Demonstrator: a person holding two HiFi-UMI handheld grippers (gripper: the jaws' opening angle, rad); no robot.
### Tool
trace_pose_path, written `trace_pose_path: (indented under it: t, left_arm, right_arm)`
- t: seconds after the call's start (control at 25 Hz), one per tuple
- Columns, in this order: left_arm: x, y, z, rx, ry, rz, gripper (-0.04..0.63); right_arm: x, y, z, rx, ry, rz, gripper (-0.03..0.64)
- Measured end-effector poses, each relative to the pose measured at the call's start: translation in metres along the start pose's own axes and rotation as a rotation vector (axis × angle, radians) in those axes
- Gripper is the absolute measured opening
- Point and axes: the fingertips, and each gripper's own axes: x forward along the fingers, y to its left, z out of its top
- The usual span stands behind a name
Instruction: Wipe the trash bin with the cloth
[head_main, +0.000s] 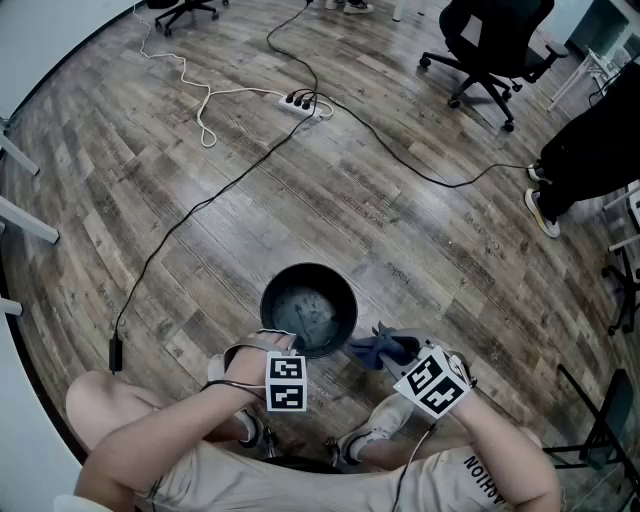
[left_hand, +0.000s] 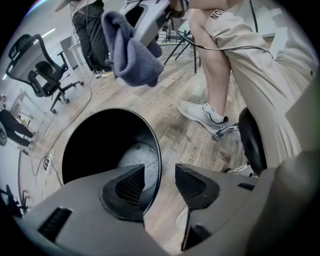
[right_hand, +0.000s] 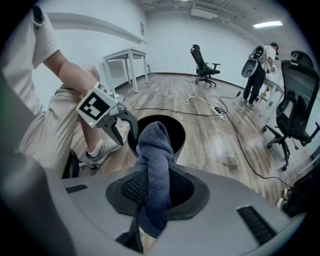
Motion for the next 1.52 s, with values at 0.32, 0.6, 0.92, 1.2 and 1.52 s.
trace_pose_path:
  t: [0.32,0.6,0.92,1.2,1.52]
  left_arm:
    - [0.026,0.01,0.007,0.079,0.008,0.086,0.188]
    - [0.033,0.003,-0.008,0.206,0.058,0.037,0.051]
    - [0.015,0.015,-0.086,0.227,0.245,-0.056,0.032]
    - [0.001,0.01,-0.026,0.045,-0.049,-0.068,0.112]
    - [0.026,0.007,-0.033,0.144,0.02,0.002,0.037]
  right_arm:
    - [0.013,-0.011,-0.001,-0.061,0.047,-0.002,0.081]
    - [0.029,0.009,-0.007,-0.108,0.076,0.025,0.081]
    - [0.051,0.029,-0.004,-0.033,0.021,0.059,0.081]
    - [0.08,0.049,-0.006,-0.04,0.058,0.086,0.081]
    - [0.119,0.059,-0.009,0.072,0.033,0.098,0.081]
